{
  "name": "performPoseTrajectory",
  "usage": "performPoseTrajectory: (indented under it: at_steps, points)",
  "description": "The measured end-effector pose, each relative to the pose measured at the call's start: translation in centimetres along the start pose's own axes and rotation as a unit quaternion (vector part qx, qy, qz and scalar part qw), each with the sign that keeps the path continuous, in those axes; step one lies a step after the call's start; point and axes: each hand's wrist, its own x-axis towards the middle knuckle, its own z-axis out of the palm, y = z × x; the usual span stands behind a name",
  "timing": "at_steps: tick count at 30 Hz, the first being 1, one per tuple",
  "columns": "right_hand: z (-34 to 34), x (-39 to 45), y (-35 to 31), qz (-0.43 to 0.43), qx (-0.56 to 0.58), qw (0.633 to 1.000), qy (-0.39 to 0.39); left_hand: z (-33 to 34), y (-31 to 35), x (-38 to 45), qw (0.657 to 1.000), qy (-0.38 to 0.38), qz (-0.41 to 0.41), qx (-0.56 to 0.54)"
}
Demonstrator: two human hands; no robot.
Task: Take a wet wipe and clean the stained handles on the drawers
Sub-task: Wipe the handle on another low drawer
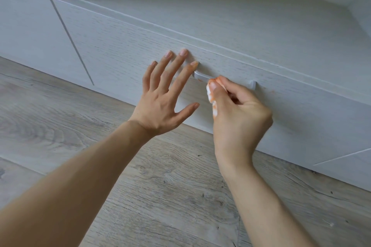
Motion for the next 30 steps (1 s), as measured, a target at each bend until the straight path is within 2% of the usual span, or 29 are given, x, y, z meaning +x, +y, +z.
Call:
performPoseTrajectory:
  at_steps: [4, 9, 13, 19, 23, 27, 30]
  points:
    - [-0.2, -0.2, 0.0, 0.018, 0.035, 0.999, 0.023, -0.3, -0.3, 0.0, 1.000, -0.009, 0.009, 0.003]
    - [-0.5, -0.3, -0.3, 0.024, 0.015, 1.000, 0.002, -0.6, -0.9, 0.3, 0.999, -0.006, 0.023, 0.023]
    - [-1.9, 0.1, -0.2, 0.011, -0.003, 1.000, 0.010, -0.6, -1.5, 0.1, 0.998, -0.019, 0.041, 0.042]
    - [0.4, 0.0, -0.3, -0.008, -0.023, 1.000, -0.018, -0.3, -1.1, 0.1, 0.998, -0.016, 0.025, 0.047]
    - [0.8, -0.3, -0.3, -0.027, -0.018, 0.999, -0.008, -0.3, -1.5, 0.0, 0.998, -0.024, 0.032, 0.048]
    - [2.3, -0.3, -0.4, -0.053, -0.059, 0.996, -0.032, -0.3, -1.3, 0.0, 0.999, -0.014, 0.021, 0.033]
    - [1.5, -0.3, -0.3, -0.071, -0.072, 0.995, -0.017, -0.3, -1.6, -0.1, 0.999, -0.019, 0.032, 0.028]
